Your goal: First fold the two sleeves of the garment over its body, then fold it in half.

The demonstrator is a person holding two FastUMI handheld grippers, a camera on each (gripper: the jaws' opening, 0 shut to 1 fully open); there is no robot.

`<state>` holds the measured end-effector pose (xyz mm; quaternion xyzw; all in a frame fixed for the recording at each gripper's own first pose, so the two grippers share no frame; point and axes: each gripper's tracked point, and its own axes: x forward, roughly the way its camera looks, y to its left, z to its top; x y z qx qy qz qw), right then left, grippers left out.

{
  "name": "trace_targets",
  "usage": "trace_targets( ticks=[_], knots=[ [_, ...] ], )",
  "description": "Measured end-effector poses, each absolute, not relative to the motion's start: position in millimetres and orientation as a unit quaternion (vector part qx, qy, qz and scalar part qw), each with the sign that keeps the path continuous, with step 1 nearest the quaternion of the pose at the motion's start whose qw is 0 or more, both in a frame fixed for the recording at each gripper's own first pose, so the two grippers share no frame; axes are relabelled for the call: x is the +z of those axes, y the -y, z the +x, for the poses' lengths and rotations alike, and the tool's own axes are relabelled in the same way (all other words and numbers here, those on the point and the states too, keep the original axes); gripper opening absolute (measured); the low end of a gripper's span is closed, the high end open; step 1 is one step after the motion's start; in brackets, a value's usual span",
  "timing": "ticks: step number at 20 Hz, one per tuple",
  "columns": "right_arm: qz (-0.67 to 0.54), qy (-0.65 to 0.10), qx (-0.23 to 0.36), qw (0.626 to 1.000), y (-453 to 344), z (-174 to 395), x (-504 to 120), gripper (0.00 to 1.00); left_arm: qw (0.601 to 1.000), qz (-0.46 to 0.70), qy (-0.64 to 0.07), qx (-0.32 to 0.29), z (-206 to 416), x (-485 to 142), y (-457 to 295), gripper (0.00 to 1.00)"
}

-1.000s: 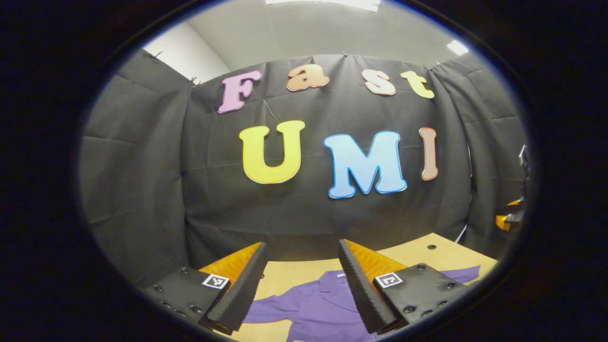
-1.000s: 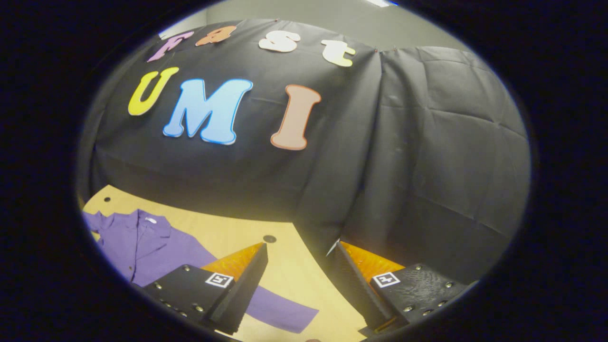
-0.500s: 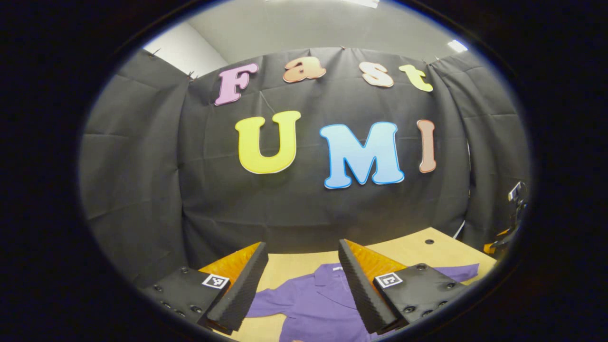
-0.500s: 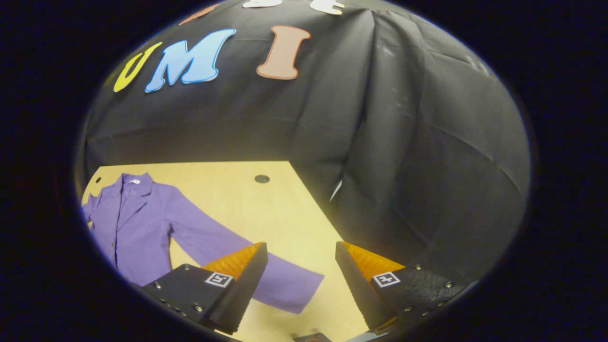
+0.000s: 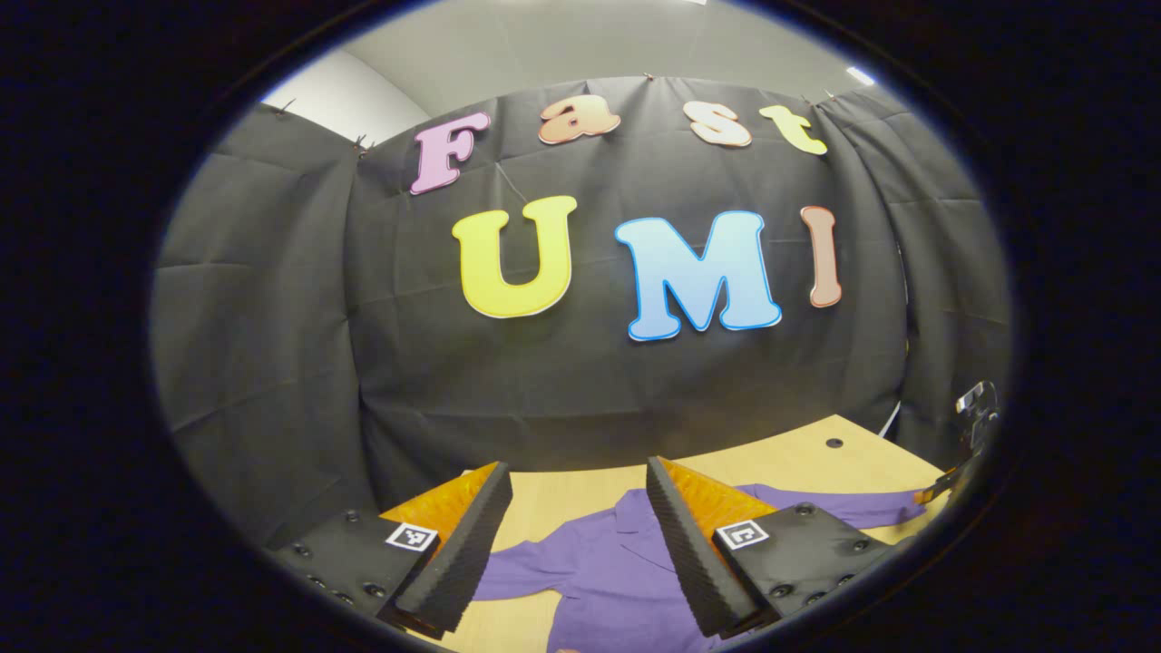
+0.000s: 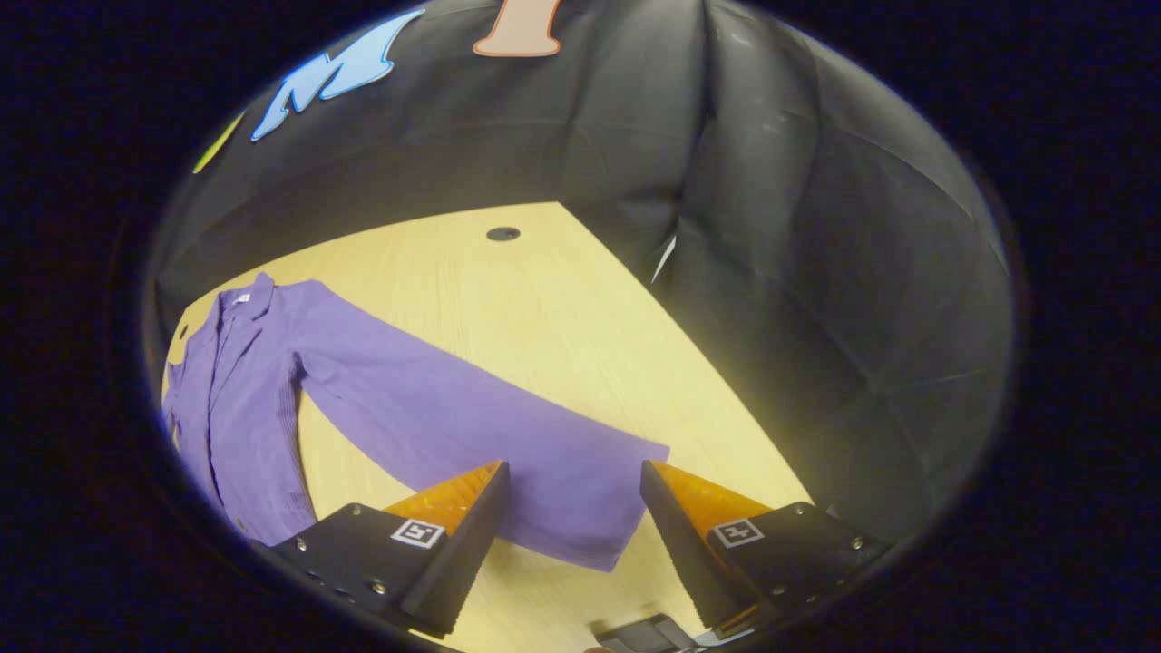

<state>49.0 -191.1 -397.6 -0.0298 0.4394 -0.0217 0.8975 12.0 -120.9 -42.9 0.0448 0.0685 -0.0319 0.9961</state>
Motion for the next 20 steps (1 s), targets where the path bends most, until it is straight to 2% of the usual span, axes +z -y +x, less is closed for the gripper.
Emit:
trace_targets(
  ticks=[7, 11, 14, 16, 18, 20],
  knots=[
    [-0.017, -0.493, -0.011, 0.870, 184, 33, -435, 0.92, 0.996, 0.047, -0.075, -0.026, 13, -48, 118, 0.93],
    [0.017, -0.491, -0.016, 0.871, 187, 30, -438, 0.95, 0.996, 0.040, -0.078, -0.022, 11, -51, 117, 0.93],
    [0.019, -0.490, -0.013, 0.871, 186, 28, -439, 0.94, 0.996, 0.033, -0.082, -0.020, 10, -55, 116, 0.93],
    [0.016, -0.490, -0.006, 0.871, 176, 30, -438, 0.88, 0.996, 0.034, -0.080, -0.019, 10, -54, 115, 0.93],
    [0.010, -0.493, -0.009, 0.870, 174, 30, -439, 0.67, 0.996, 0.038, -0.077, -0.018, 8, -52, 113, 0.93],
    [0.019, -0.494, -0.009, 0.869, 171, 31, -435, 0.66, 0.996, 0.038, -0.076, -0.016, 7, -51, 112, 0.93]
  ],
)
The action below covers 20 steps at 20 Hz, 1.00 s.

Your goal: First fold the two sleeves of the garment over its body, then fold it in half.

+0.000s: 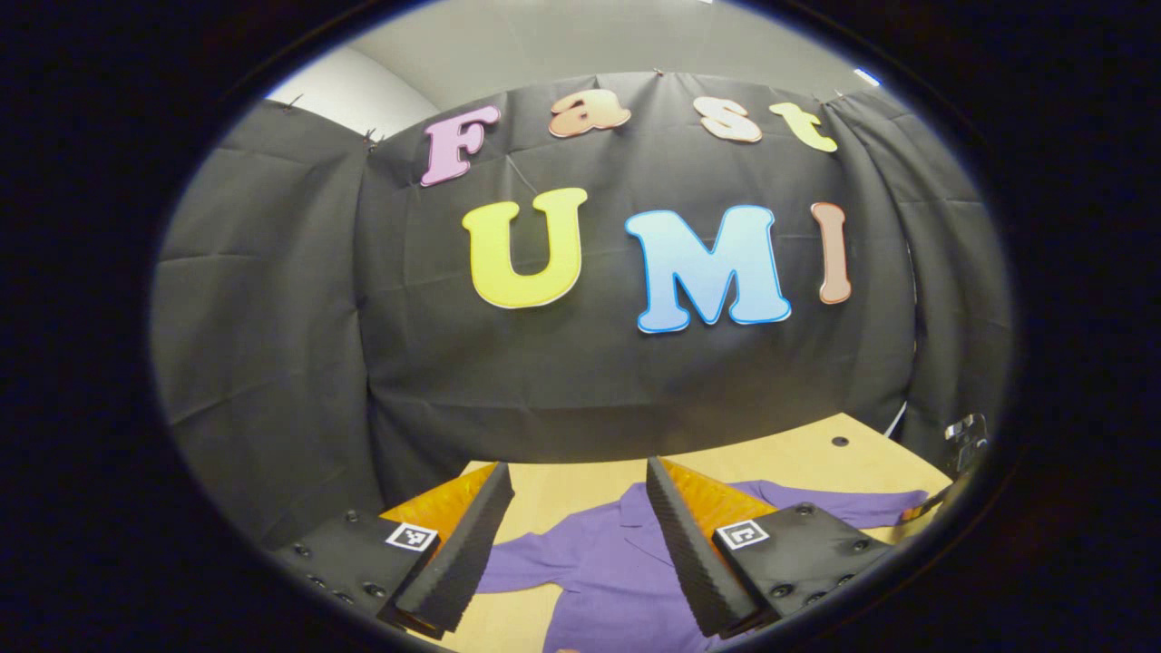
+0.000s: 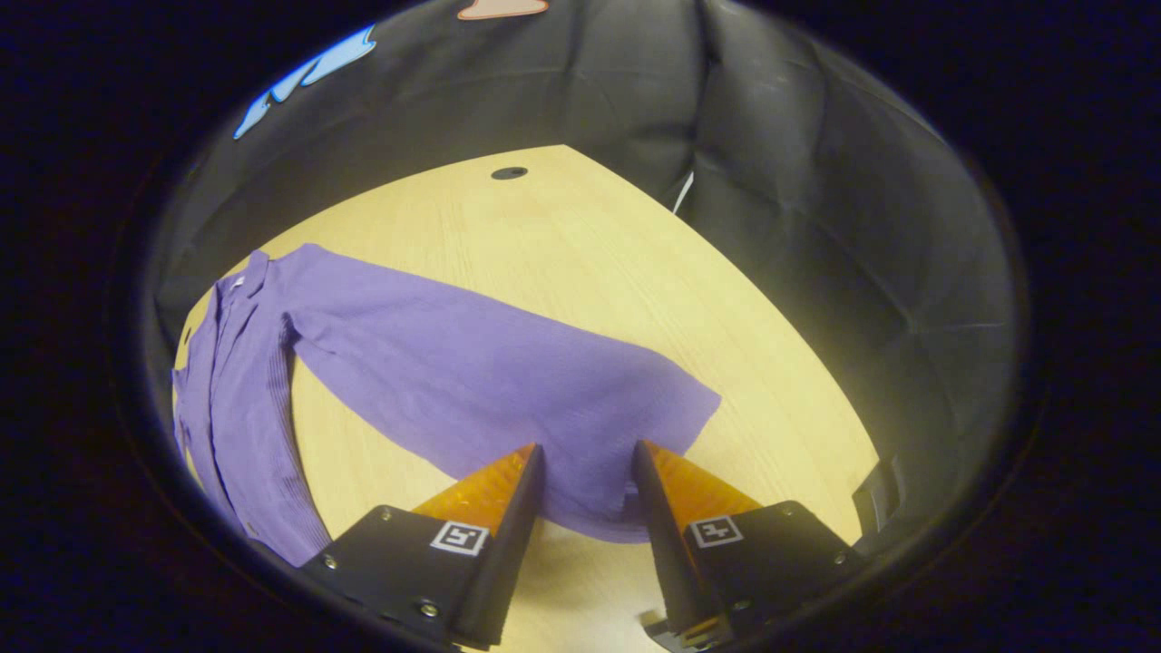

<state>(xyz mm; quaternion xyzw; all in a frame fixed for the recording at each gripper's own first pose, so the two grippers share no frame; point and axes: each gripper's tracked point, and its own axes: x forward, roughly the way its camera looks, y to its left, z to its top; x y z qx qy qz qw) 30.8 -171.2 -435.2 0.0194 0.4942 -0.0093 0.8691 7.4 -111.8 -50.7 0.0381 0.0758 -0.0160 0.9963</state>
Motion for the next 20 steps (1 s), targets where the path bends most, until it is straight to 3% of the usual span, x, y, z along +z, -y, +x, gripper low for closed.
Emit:
trace_targets(
  ticks=[1, 4, 5, 13, 20],
  knots=[
    [0.023, -0.496, -0.016, 0.868, 170, 33, -437, 0.23, 0.996, 0.038, -0.076, -0.015, 7, -51, 111, 0.93],
    [0.018, -0.509, -0.029, 0.860, 170, 36, -438, 0.25, 0.996, 0.034, -0.075, -0.012, 4, -51, 107, 0.93],
    [0.010, -0.510, -0.033, 0.859, 169, 37, -436, 0.02, 0.996, 0.034, -0.076, -0.012, 4, -52, 107, 0.93],
    [0.033, -0.507, -0.027, 0.861, 161, 43, -422, 0.01, 0.996, 0.037, -0.075, -0.004, -3, -54, 97, 0.93],
    [0.085, -0.465, 0.020, 0.881, 105, 70, -379, 0.01, 0.996, 0.038, -0.074, -0.015, 0, -54, 98, 0.93]
  ],
)
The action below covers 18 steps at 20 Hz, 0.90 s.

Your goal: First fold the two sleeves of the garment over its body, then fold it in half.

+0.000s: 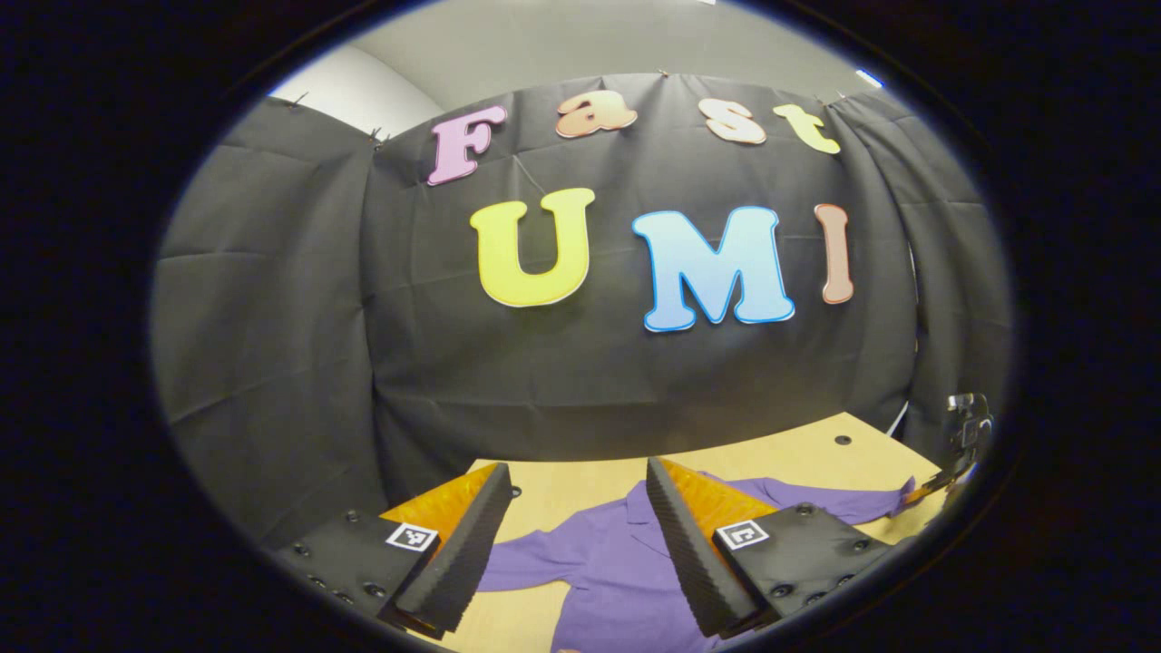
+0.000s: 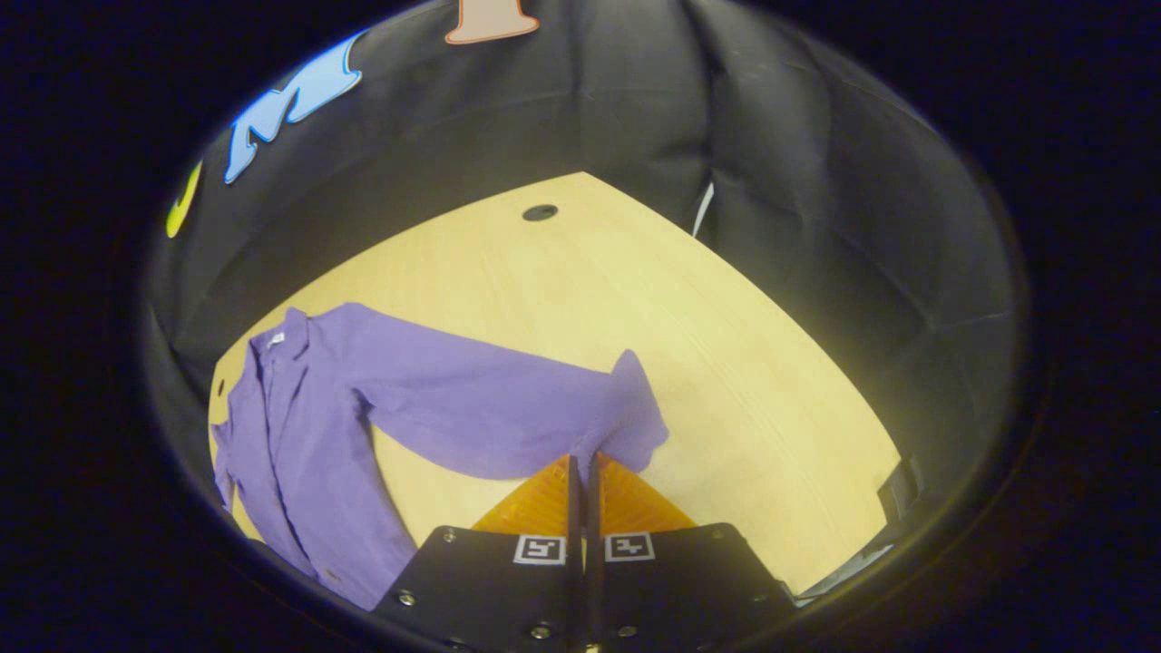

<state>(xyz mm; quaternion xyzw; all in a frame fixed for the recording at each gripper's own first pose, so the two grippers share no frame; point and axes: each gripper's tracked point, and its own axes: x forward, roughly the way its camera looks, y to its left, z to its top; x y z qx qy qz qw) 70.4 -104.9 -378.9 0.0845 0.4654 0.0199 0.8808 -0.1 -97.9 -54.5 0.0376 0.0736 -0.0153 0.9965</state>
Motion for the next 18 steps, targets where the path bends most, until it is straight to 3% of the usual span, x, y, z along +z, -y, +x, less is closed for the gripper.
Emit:
trace_targets(
  ticks=[9, 18],
  knots=[
    [0.166, -0.406, 0.113, 0.891, -44, 126, -309, 0.01, 0.997, 0.031, -0.075, -0.002, -5, -58, 67, 0.93],
    [0.197, -0.407, 0.195, 0.870, -183, 106, -294, 0.01, 0.995, 0.024, -0.090, 0.043, -21, -71, -1, 0.93]
  ],
)
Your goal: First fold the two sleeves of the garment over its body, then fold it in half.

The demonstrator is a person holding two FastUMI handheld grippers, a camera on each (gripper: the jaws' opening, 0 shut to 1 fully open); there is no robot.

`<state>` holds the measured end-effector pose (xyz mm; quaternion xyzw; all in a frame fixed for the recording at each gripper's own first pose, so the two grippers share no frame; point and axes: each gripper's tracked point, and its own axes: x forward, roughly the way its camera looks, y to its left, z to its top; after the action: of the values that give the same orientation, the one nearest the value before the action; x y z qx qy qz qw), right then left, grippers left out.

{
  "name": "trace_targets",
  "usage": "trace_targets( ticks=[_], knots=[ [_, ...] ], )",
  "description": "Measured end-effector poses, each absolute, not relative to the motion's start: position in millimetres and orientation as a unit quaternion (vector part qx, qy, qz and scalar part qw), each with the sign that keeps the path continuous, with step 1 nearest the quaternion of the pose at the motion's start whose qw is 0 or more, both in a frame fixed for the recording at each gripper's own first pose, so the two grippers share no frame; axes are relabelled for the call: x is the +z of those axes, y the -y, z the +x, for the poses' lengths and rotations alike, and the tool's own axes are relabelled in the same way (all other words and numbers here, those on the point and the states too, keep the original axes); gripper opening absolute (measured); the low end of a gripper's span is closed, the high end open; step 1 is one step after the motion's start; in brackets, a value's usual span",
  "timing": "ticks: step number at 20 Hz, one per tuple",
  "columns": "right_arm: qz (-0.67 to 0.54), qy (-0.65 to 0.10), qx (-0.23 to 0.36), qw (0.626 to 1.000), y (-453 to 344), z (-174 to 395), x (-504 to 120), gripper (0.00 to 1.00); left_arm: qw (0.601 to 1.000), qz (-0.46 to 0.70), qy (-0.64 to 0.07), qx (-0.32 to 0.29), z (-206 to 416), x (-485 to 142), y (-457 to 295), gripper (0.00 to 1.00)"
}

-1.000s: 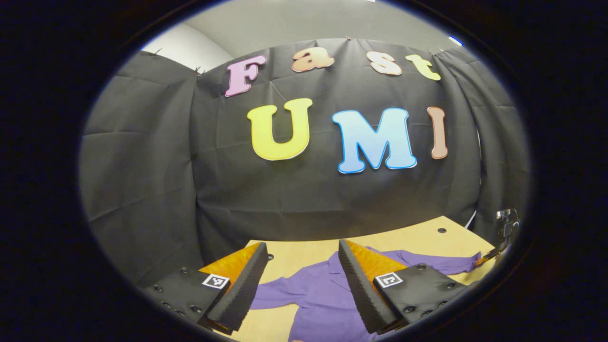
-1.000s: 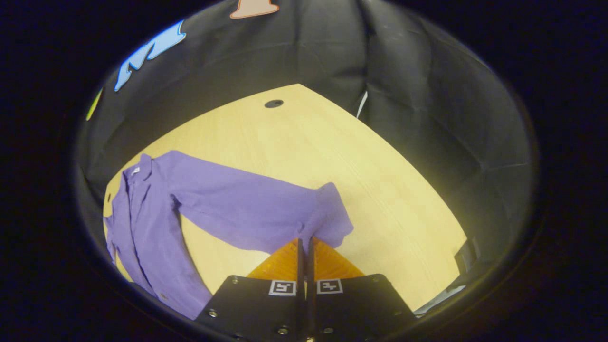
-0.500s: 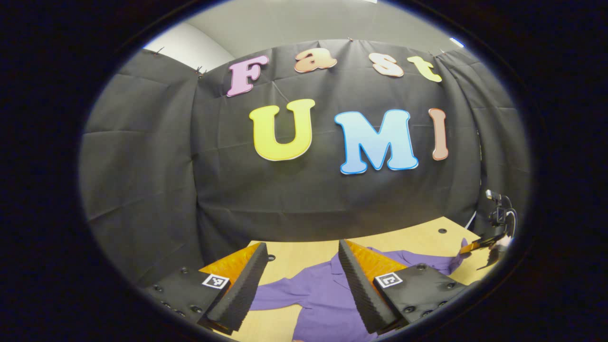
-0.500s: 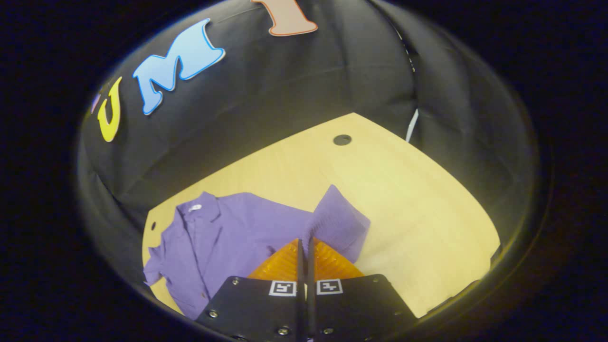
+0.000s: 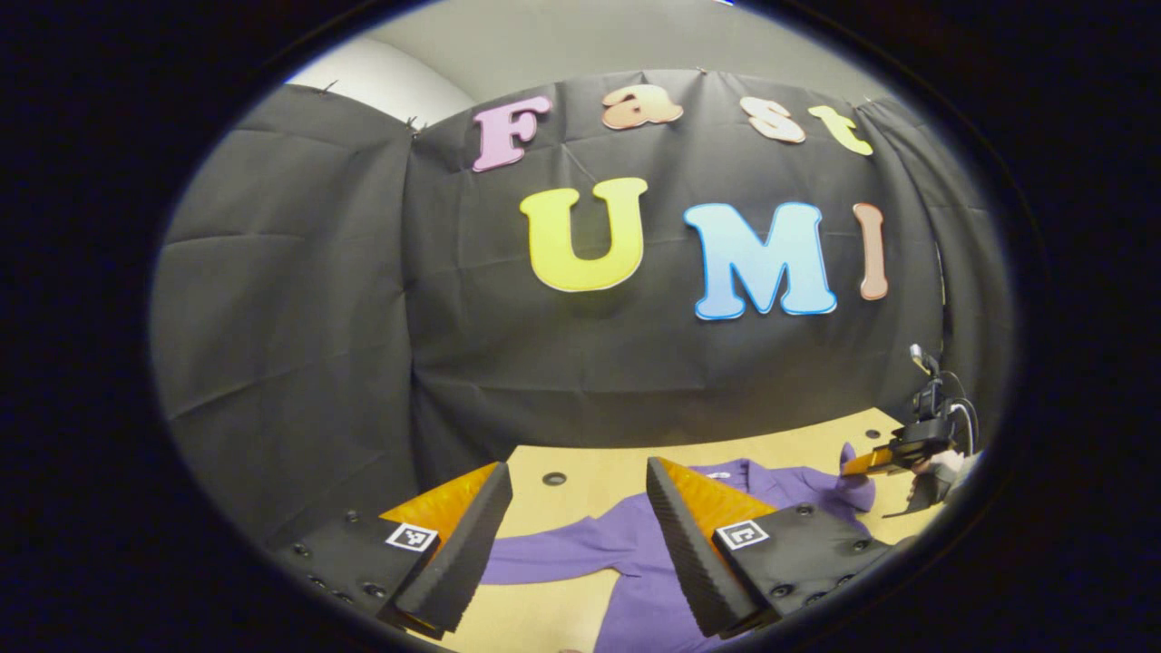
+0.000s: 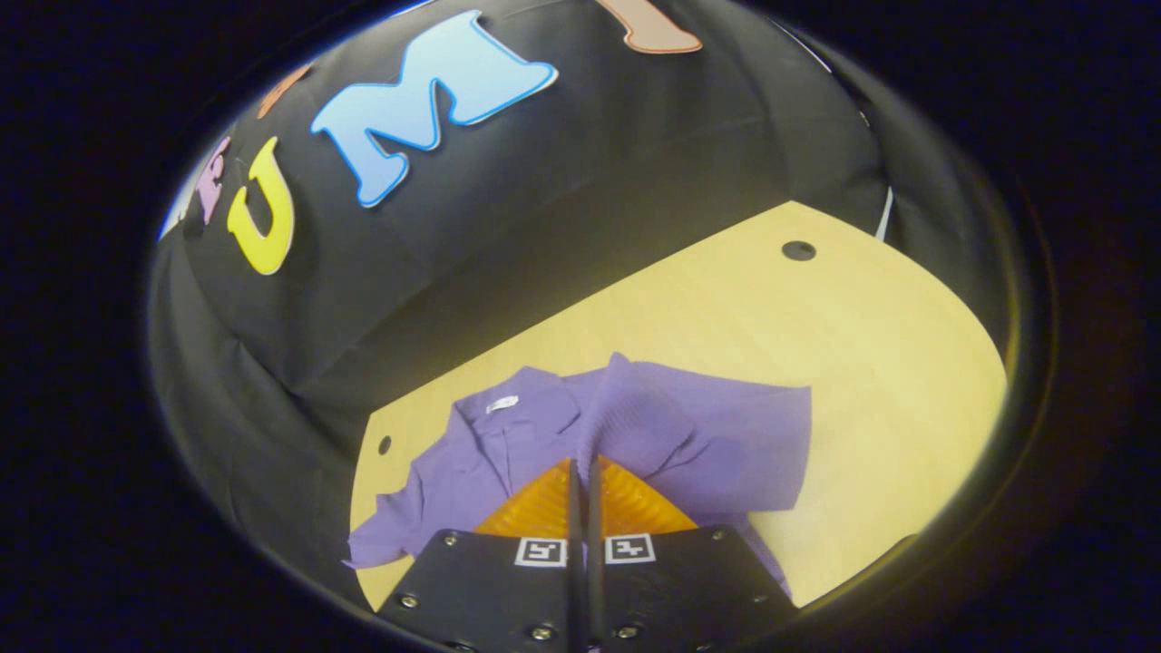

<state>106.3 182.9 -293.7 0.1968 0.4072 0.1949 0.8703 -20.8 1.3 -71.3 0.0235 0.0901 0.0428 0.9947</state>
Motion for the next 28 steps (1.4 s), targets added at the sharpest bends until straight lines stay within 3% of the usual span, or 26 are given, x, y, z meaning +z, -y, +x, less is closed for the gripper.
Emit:
trace_targets(
  ticks=[13, 17, 18, 23, 26, 28],
  knots=[
    [0.238, -0.461, 0.337, 0.786, -341, 15, -304, 0.01, 0.993, 0.030, -0.100, 0.062, -34, -84, -56, 0.93],
    [0.245, -0.480, 0.344, 0.769, -367, 0, -318, 0.05, 0.991, 0.033, -0.105, 0.076, -41, -88, -74, 0.93],
    [0.250, -0.485, 0.342, 0.765, -372, -1, -321, 0.01, 0.991, 0.033, -0.106, 0.080, -44, -89, -78, 0.93],
    [0.251, -0.505, 0.352, 0.748, -394, -14, -338, 0.01, 0.988, 0.028, -0.116, 0.096, -54, -97, -92, 0.93],
    [0.235, -0.497, 0.351, 0.758, -399, -14, -346, 0.02, 0.988, 0.026, -0.117, 0.101, -52, -100, -95, 0.93],
    [0.243, -0.491, 0.362, 0.755, -403, -18, -341, 0.31, 0.988, 0.026, -0.116, 0.099, -50, -100, -92, 0.93]
  ],
)
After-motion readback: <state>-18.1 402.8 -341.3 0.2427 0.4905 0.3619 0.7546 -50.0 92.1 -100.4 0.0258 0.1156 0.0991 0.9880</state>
